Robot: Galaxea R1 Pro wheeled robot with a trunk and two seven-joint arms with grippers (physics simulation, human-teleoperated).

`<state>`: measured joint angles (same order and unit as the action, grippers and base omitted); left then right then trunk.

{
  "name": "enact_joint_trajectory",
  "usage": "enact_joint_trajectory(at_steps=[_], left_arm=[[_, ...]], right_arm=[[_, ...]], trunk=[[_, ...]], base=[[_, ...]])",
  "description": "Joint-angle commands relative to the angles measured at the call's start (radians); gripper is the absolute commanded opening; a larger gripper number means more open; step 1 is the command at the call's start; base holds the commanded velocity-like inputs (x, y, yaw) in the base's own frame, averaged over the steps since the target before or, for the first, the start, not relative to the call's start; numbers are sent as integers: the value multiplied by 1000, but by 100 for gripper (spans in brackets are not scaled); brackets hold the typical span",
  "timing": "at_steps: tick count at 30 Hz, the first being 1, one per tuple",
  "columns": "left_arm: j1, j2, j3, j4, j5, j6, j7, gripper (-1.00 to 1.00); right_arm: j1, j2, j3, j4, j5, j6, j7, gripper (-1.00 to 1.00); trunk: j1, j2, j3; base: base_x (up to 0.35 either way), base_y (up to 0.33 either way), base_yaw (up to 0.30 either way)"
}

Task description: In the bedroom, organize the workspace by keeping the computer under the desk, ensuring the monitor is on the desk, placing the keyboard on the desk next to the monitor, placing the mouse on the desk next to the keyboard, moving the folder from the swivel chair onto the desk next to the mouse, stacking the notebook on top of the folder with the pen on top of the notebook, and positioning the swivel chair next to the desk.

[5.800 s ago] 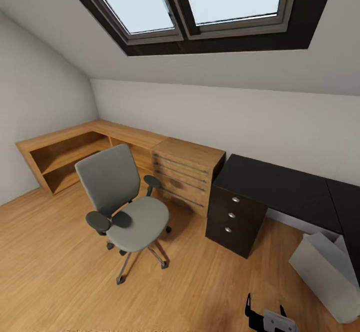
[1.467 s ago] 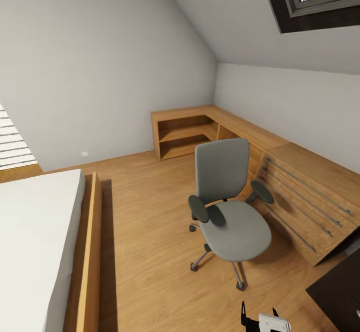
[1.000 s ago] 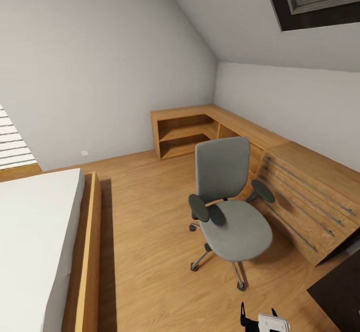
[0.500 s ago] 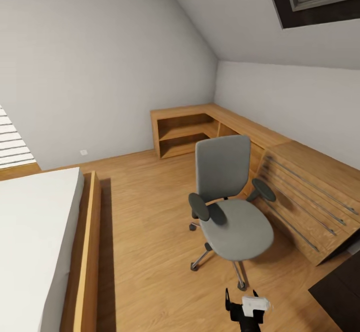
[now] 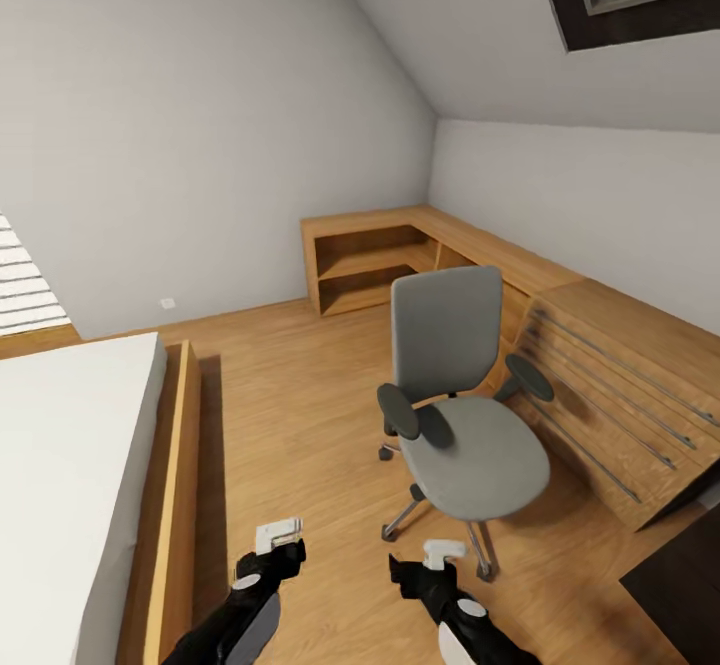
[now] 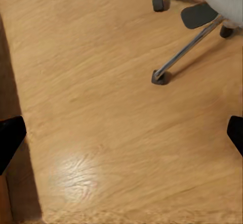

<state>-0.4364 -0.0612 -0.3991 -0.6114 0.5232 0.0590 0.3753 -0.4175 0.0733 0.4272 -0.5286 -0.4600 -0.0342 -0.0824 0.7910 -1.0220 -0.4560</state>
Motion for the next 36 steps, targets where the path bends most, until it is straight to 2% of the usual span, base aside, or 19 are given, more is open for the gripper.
enact_joint_trajectory(at_steps=[1,2,4,5,8,9,10,11,12,13,15,16,17,22,23,25,26,36], left_arm=[[-8,0,0,-13,20,7,9,100],[-13,0,7,-16,36,8,9,100],[-17,-1,17,-8,55,8,10,100],[-20,2,23,-1,66,8,11,100],[-20,20,26,2,71,9,11,100],[-21,33,25,0,73,9,11,100],[-21,40,25,-84,74,13,13,100],[-19,42,25,-113,75,16,14,100],[18,55,25,-243,75,57,29,100],[31,58,25,-274,74,74,34,100],[86,69,25,-412,75,173,58,100],[142,87,26,-558,75,274,76,100],[160,101,26,-602,78,300,80,100],[176,118,26,-640,111,322,86,100],[178,121,26,-646,122,325,104,100],[179,121,26,-647,124,326,135,100],[180,121,26,-649,125,326,171,100],[179,120,26,-648,126,326,179,100]], right_arm=[[-3,11,7,-16,-52,63,11,100],[-4,19,6,-28,-84,118,24,100],[-5,26,3,-53,-121,195,40,100],[-6,24,-16,-89,-148,232,57,100],[-6,17,-43,-99,-163,235,61,100],[-6,-2,-54,-99,-168,225,63,100],[-6,-28,-59,-103,-171,221,65,100],[-6,-32,-59,-104,-171,221,65,100],[-6,-43,-60,-107,-172,220,65,100],[-6,-45,-61,-107,-172,220,65,100],[-6,-51,-66,-109,-173,222,65,100],[-6,-53,-81,-110,-174,223,64,100],[-6,-53,-90,-111,-175,223,64,100],[-6,-56,-100,-110,-174,223,64,100],[-6,-59,-102,-110,-174,223,64,100],[-6,-59,-103,-110,-174,222,65,100],[-6,-60,-103,-110,-174,221,65,100],[-6,-60,-102,-110,-173,221,64,100]], trunk=[[4,-8,-4],[8,-15,-7],[16,-29,-14],[19,-36,-17],[31,-57,-26],[35,-64,-29],[39,-71,-33],[42,-78,-36],[46,-85,-39],[50,-92,-42],[58,-106,-48],[62,-113,-51],[65,-120,-54],[85,-155,-70],[88,-162,-73],[96,-176,-80],[100,-183,-83],[138,-253,-114]], base=[[0,0,0],[0,0,0],[0,0,0],[0,0,0],[0,0,0],[0,0,0],[0,0,0],[0,0,0],[0,0,0],[0,0,0],[0,0,0],[0,0,0],[0,0,0],[0,0,0],[0,0,0],[0,0,0],[0,0,0],[0,0,0]])
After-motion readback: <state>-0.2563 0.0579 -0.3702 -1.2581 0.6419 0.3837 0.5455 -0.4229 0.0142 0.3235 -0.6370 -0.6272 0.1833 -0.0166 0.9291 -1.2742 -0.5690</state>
